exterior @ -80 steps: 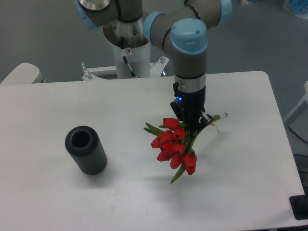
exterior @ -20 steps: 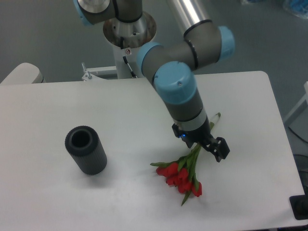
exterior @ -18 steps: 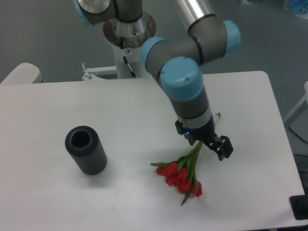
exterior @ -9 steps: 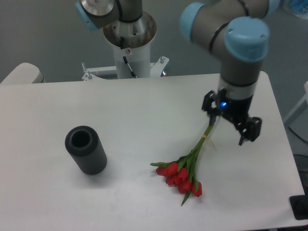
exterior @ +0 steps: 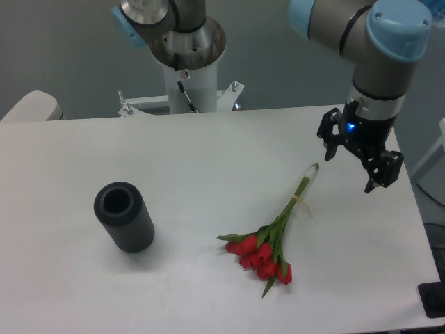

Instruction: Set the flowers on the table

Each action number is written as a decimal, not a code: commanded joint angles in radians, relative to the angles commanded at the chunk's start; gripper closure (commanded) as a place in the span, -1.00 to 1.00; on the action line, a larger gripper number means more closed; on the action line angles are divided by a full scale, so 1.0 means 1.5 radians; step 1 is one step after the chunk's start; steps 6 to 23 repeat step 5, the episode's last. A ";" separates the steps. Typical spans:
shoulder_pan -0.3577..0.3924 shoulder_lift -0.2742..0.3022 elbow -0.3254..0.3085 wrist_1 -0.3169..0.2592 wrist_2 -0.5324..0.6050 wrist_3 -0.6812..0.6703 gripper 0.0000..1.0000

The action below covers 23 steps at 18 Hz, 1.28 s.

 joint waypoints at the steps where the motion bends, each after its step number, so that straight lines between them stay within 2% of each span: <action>1: -0.002 -0.001 -0.002 0.002 0.000 0.000 -1.00; 23: -0.005 -0.001 -0.002 0.003 0.000 0.000 -1.00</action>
